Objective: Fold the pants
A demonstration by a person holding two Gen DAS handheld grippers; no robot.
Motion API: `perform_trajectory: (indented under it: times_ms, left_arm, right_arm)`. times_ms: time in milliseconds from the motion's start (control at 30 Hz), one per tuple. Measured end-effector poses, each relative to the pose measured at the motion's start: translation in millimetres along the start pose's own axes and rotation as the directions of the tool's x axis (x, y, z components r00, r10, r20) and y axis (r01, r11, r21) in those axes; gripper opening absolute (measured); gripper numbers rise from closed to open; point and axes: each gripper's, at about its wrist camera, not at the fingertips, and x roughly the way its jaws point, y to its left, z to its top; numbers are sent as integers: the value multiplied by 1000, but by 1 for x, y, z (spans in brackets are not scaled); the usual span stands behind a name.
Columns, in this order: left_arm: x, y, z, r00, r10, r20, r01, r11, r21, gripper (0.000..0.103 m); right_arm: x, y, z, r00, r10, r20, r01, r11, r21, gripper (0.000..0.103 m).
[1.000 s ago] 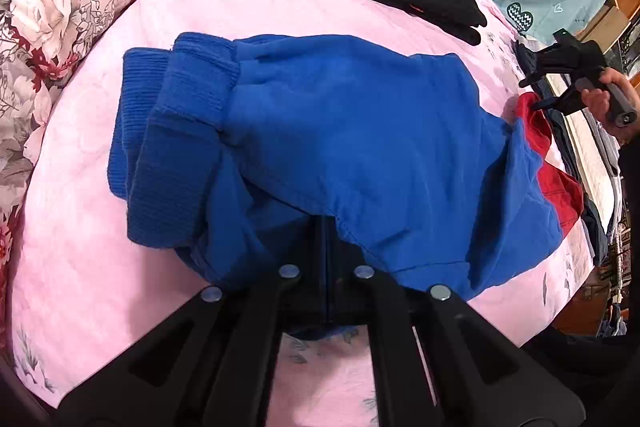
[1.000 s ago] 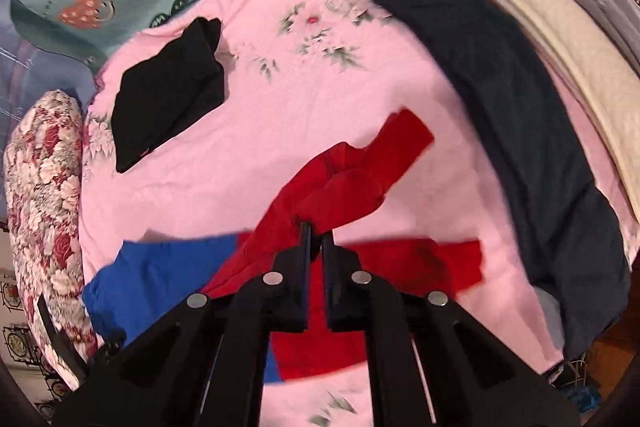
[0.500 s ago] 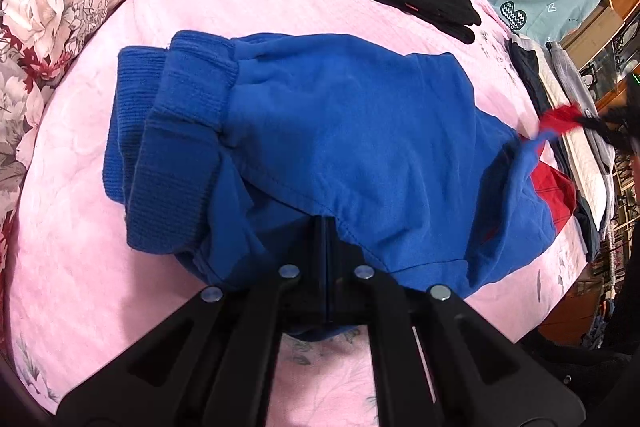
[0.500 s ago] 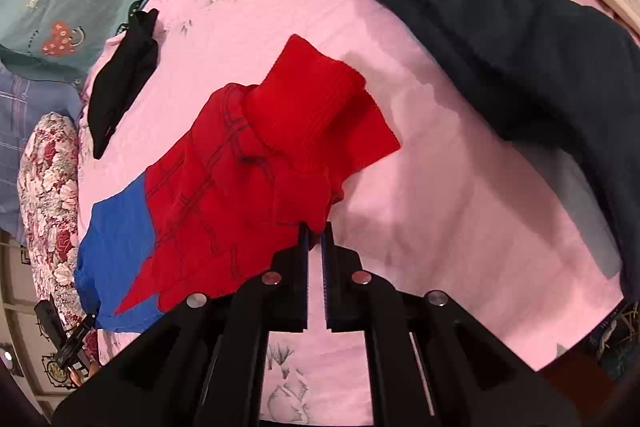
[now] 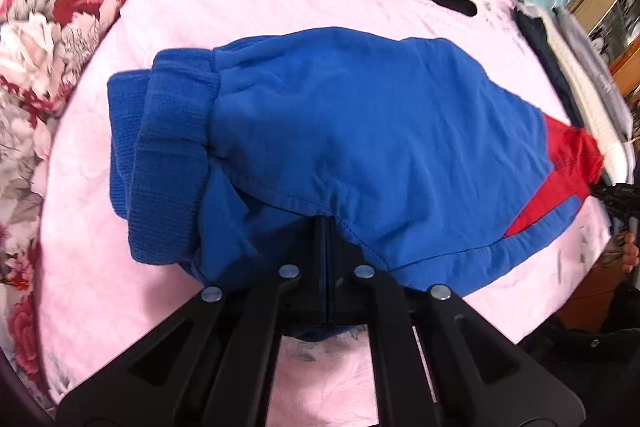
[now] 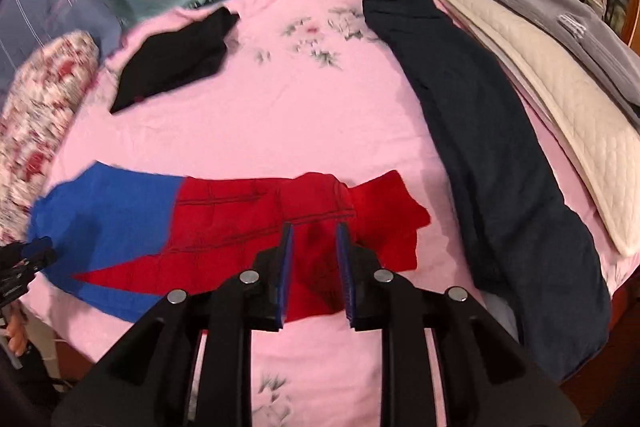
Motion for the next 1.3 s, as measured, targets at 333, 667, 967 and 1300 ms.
perform_trajectory:
  times_ms: [333, 667, 967, 1300]
  left_arm:
    - [-47, -72, 7, 995, -30, 99, 21, 995, 99, 33]
    - [30, -176, -8, 997, -71, -34, 77, 965, 252, 16]
    - [24, -182, -25, 998, -49, 49, 33, 956, 292, 16]
    - [24, -167, -21, 988, -149, 35, 135, 957, 257, 16]
  right_arm:
    - [-13, 31, -20, 996, -7, -87, -6, 990, -138, 24]
    - [61, 248, 90, 868, 404, -288, -493, 766, -412, 55]
    - [156, 352, 121, 803, 324, -500, -562, 691, -455, 55]
    - [164, 370, 119, 813, 342, -471, -556, 695, -456, 4]
